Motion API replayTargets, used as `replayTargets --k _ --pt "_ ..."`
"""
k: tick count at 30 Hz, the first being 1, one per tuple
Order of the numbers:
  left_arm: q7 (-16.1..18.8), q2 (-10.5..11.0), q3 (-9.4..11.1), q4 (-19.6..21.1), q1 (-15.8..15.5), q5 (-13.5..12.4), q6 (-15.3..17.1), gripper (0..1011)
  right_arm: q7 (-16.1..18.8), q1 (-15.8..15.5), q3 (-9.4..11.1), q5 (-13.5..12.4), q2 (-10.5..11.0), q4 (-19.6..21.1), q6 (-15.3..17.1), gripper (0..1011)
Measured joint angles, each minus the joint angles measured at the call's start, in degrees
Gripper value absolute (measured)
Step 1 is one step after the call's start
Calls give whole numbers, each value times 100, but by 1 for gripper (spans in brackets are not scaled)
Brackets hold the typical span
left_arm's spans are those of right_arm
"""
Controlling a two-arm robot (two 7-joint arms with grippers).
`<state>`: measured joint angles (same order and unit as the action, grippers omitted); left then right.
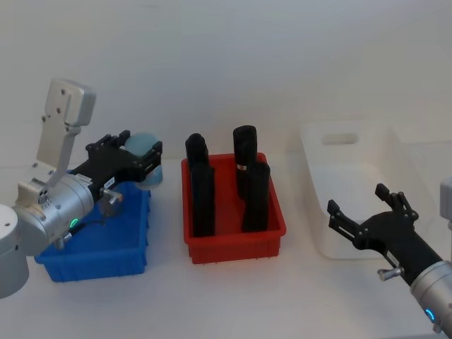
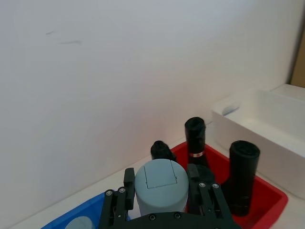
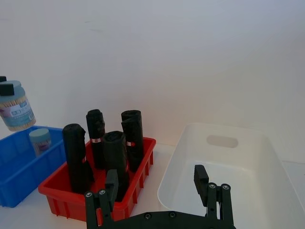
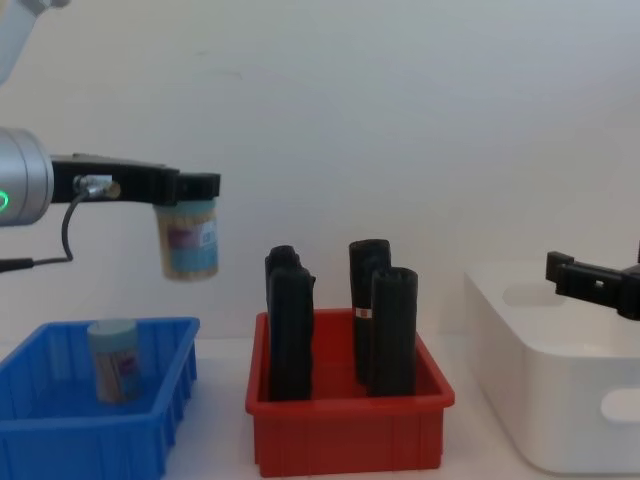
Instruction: Pick the cotton swabs from the blue box and place them into the white box.
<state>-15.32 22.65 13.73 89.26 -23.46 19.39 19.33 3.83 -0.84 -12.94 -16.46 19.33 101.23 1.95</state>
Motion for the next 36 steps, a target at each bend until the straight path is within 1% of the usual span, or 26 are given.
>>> replayTargets --k 2,3,4,7,9,10,12,16,19,24,32,36 --pt "-83 16 -1 81 -1 17 56 660 0 0 0 0 0 0 0 1002" --pt "-200 34 -2 174 -3 36 102 660 0 0 0 0 0 0 0 1002" --pt "-200 34 -2 174 -3 36 102 660 0 0 0 0 0 0 0 1002" --pt "-464 71 -3 344 -15 99 208 660 0 0 0 0 0 0 0 1002" --pt "-572 86 -3 413 -22 126 244 660 0 0 0 0 0 0 0 1002" --pt "-690 97 -3 463 -32 160 280 660 0 0 0 0 0 0 0 1002" --pt "-779 108 -3 510 -40 192 307 660 0 0 0 0 0 0 0 1002" --pt "-1124 131 6 636 -79 307 379 660 0 0 0 0 0 0 0 1002" --pt "-1309 140 14 714 -105 388 427 660 0 0 0 0 0 0 0 1002" --pt "-1528 151 30 815 -136 491 496 660 0 0 0 0 0 0 0 1002" --pt "-1716 160 41 900 -160 580 548 660 14 0 0 2 -1 1 -1 1002" --pt "-1775 162 44 928 -168 608 565 660 101 3 -3 15 4 9 -9 1002"
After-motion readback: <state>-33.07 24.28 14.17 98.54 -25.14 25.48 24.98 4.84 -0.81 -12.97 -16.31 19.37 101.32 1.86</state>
